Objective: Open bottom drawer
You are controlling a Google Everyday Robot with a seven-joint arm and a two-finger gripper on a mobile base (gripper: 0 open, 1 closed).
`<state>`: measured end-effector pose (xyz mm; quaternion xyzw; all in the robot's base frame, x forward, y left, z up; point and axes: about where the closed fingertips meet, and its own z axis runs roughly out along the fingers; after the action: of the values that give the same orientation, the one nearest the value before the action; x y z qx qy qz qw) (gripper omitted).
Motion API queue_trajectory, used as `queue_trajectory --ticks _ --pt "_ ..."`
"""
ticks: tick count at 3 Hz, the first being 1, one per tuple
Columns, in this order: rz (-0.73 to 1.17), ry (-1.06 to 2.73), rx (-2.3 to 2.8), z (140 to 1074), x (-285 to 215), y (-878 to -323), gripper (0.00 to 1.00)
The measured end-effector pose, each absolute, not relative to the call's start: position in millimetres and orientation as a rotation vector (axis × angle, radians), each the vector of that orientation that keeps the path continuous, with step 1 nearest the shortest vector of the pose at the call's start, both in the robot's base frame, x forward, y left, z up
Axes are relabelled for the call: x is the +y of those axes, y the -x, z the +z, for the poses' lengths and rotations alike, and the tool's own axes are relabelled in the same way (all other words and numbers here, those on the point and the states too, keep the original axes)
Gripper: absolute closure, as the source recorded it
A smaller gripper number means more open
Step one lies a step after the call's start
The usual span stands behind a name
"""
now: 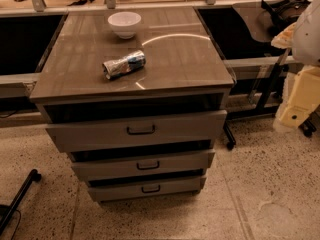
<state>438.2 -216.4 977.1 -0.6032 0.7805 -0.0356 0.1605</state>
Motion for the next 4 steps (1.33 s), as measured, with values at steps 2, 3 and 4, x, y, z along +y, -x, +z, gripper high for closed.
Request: queue_trajectory --ticks 2,3,4 --pt "-0.022 1.743 2.208 958.5 -208.0 -439.2 0.0" --pt "0.121 1.778 2.163 911.9 -186.1 -435.6 0.0" --pt "0.315 1.755 2.098 845.5 -155.0 -428.0 0.0"
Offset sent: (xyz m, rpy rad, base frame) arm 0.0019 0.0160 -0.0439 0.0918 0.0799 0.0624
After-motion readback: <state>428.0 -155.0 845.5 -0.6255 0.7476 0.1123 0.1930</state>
